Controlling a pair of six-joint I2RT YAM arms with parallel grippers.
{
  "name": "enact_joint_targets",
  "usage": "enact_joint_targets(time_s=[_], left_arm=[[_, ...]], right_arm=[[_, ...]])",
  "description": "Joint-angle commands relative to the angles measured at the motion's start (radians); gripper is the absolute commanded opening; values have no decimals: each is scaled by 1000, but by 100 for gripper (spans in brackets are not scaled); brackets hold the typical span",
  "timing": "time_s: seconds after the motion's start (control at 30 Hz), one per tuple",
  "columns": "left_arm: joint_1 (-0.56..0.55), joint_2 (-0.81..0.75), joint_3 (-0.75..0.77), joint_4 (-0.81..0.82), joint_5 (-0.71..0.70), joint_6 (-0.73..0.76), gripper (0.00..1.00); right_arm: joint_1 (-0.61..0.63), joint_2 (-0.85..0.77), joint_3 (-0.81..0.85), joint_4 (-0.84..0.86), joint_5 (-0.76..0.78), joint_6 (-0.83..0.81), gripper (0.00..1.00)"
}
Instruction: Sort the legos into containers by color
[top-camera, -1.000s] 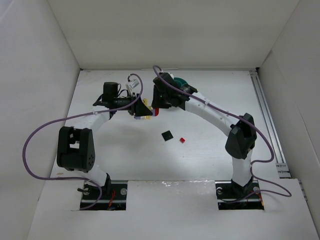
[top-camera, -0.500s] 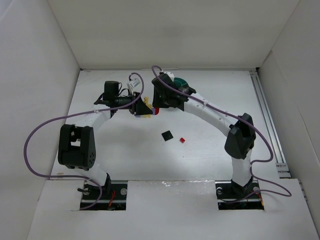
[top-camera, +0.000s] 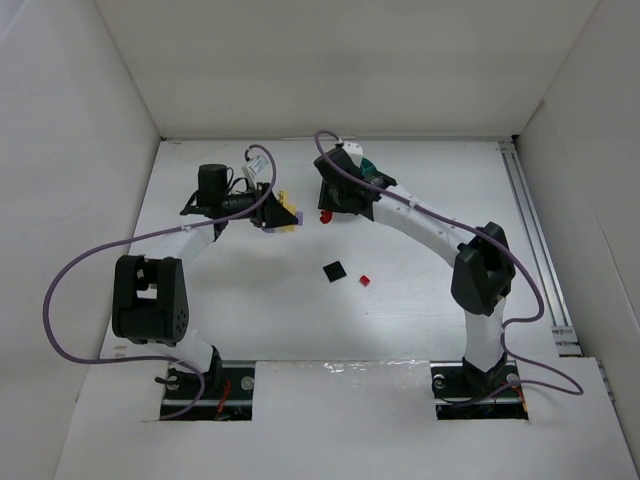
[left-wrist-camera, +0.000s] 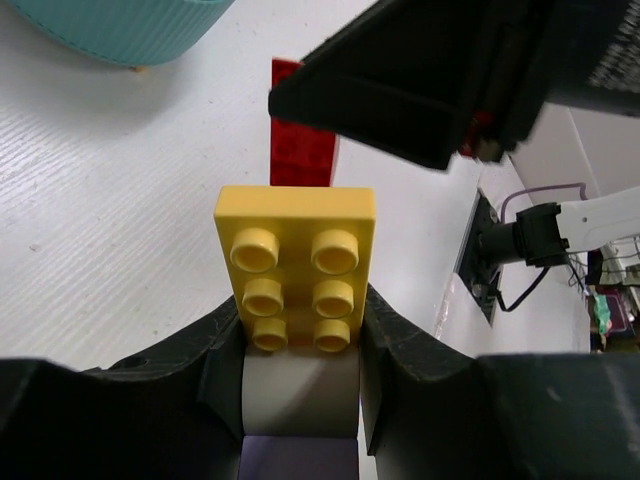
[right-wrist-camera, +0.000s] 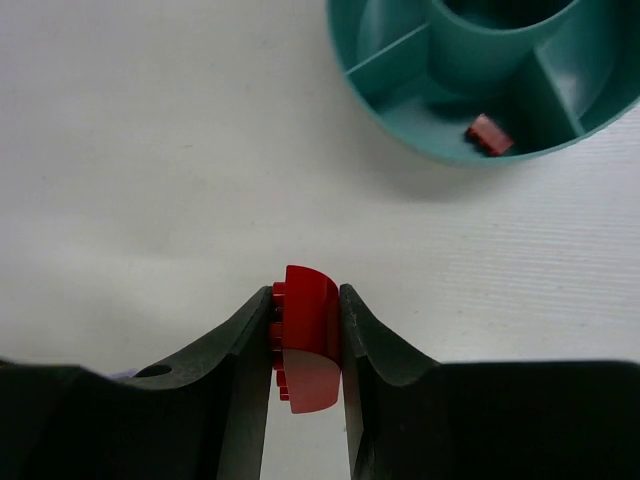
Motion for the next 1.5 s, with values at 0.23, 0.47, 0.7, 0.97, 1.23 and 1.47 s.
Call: enact_joint_targets(time_s=[0.23, 0.47, 0.7, 0.97, 1.23, 1.47], left_arm=[[11, -89, 38, -226, -102, 236, 11], [-36, -124, -12, -419, -379, 564, 16], [-130, -135, -57, -439, -584, 658, 16], [-211, -80, -77, -388, -690, 648, 45], [-158, -283, -149, -261, -582, 586, 76], [-133, -526, -225, -31, -617, 404, 99]], right_arm=[[-117, -95, -26, 39, 15, -22, 0], [-241, -104, -36, 39, -103, -31, 0], [-260, -104, -53, 82, -166, -128, 0], [-260, -95, -25, 62, -166, -128, 0], [-260, -104, -36, 62, -166, -128, 0], [-250, -83, -2, 97, -114, -88, 0]])
